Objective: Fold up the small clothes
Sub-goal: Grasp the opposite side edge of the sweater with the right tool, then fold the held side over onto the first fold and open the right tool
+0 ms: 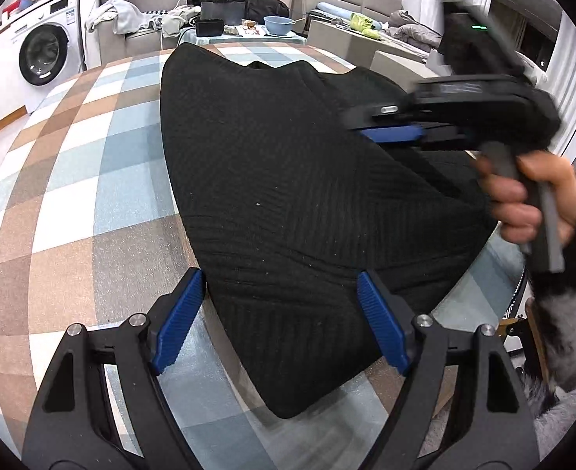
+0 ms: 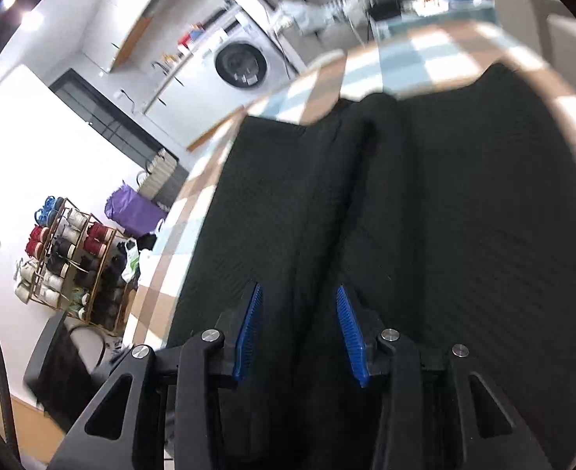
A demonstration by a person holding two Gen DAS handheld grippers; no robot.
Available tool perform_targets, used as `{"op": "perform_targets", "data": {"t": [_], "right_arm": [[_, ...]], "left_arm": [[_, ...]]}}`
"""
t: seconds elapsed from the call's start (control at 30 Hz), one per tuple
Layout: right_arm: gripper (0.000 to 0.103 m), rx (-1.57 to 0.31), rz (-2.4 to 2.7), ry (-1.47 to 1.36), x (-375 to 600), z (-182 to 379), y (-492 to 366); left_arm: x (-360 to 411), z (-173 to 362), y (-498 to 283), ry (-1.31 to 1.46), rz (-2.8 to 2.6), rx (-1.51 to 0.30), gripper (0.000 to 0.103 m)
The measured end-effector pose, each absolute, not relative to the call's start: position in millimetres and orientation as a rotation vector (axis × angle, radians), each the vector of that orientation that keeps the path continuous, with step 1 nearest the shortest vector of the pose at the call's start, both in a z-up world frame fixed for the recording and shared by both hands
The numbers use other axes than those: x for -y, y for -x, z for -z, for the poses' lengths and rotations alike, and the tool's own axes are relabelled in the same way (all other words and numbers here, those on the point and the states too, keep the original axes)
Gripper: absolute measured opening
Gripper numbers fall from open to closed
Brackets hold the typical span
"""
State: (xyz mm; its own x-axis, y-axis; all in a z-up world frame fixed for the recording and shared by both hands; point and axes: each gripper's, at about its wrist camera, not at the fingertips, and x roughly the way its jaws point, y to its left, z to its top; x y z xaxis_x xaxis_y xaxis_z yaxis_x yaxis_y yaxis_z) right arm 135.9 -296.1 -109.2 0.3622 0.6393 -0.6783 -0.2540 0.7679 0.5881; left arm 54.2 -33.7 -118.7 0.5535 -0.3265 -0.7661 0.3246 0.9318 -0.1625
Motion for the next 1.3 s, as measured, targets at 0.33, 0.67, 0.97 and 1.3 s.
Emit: {"op": "perform_targets", "data": {"t": [0.33,0.67,0.97,1.3], "right_arm": [[0.006,-0.829,-0.588,-0.283,285,63,-157],[0.031,-1.056,-0.655,-0.364,313,110,-110],[0.009,-0.895,-0.739,-0.309,328,96,-36],[0.037,-0.933,-0.605,-0.269,358,104,-29]], "left_arm": [[19,110,-58,0.060,0.346,-0.880,0.079],[12,109,-55,0.062,0.318,-0.883,0.079],[5,99,-57,0.111,0.317,-0.853,0.079],[4,113,-55,0.039,0.272,-0.890,0.079]]}}
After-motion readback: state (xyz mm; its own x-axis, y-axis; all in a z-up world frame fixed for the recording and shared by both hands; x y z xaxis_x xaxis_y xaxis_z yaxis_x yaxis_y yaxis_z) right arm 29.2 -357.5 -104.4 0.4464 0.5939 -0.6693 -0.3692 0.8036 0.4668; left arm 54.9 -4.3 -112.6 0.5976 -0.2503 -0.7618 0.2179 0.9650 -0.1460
